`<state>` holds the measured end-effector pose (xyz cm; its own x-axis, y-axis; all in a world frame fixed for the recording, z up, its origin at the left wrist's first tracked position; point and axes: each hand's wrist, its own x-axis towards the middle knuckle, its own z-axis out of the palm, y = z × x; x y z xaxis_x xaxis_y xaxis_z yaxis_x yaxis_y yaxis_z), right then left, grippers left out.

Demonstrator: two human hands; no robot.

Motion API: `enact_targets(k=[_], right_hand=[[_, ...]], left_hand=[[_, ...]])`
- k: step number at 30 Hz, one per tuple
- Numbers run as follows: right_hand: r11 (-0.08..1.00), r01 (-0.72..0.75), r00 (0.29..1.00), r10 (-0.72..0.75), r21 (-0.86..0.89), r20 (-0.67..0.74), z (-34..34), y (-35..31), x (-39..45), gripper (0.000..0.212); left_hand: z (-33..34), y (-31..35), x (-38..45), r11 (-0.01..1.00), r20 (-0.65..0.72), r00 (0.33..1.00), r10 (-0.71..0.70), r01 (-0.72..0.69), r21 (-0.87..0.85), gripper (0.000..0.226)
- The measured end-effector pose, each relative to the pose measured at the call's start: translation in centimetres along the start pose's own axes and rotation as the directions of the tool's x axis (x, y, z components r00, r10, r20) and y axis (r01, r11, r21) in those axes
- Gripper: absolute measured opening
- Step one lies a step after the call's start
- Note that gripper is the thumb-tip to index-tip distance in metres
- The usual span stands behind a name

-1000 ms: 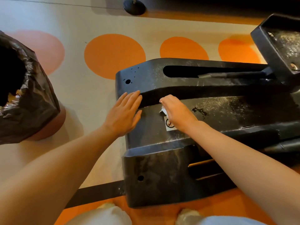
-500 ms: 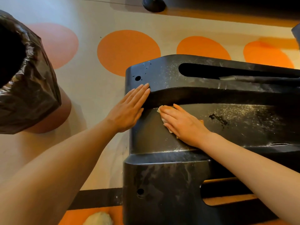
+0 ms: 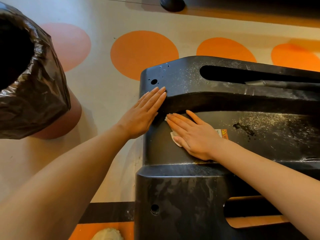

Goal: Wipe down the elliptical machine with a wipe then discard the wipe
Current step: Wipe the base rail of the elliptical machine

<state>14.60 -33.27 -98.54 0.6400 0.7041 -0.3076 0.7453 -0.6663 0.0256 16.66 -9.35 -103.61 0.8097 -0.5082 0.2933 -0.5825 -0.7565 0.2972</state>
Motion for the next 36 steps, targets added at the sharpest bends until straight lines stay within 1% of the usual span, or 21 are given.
enact_targets(k=[3,5,11,14,15,17,22,25,30,33,36], right_hand=[[0.996,-0.094,0.995,0.094,0.005,0.01,0.0,-0.3,-1.2,0.064],[0.993,-0.114,0.993,0.113,0.021,0.043,-0.1,-0.9,-1.2,0.067],[0.995,0.099,0.992,-0.098,-0.005,0.08,-0.3,-1.7,0.0,0.072],[0.961,0.275,0.945,-0.275,0.024,0.179,-1.1,-0.9,-1.0,0.062],[0.949,0.314,0.926,-0.313,0.031,0.211,-1.4,-0.4,-1.2,0.06],[0.934,0.356,0.912,-0.351,0.017,0.211,-1.9,0.2,-1.4,0.058],[0.948,0.313,0.932,-0.294,-0.063,0.21,-1.3,-1.9,-0.1,0.062],[0.948,0.313,0.93,-0.294,-0.055,0.219,-1.2,-2.7,0.4,0.061],[0.942,0.334,0.917,-0.316,-0.035,0.242,-1.7,-0.7,-1.2,0.065],[0.944,0.323,0.919,-0.298,-0.061,0.259,-2.0,0.0,-2.1,0.064],[0.952,0.302,0.929,-0.281,-0.053,0.242,-2.0,-0.6,-1.7,0.064]], left_hand=[[0.4,0.6,0.0,0.999,-0.012,0.999,-0.036,0.036,-0.025,0.058],[0.9,0.9,0.0,0.998,-0.035,0.998,-0.058,0.057,-0.026,0.058],[1.6,1.3,0.0,0.998,-0.109,0.992,-0.068,0.069,0.001,0.061],[1.6,1.3,-0.1,0.998,-0.107,0.992,-0.064,0.066,0.012,0.061],[1.5,1.3,-0.1,0.998,-0.106,0.992,-0.065,0.067,0.012,0.061],[1.5,1.4,-0.1,0.997,-0.104,0.992,-0.07,0.071,0.003,0.061],[1.6,1.5,0.0,0.997,-0.117,0.99,-0.072,0.074,0.014,0.06],[1.5,1.5,0.0,0.997,-0.113,0.991,-0.067,0.07,0.024,0.06],[1.3,1.5,-0.1,0.997,-0.113,0.991,-0.066,0.069,0.021,0.06],[1.4,1.6,-0.1,0.996,-0.104,0.991,-0.08,0.083,0.022,0.06],[1.5,1.6,0.0,0.996,-0.104,0.991,-0.085,0.089,0.029,0.061]])
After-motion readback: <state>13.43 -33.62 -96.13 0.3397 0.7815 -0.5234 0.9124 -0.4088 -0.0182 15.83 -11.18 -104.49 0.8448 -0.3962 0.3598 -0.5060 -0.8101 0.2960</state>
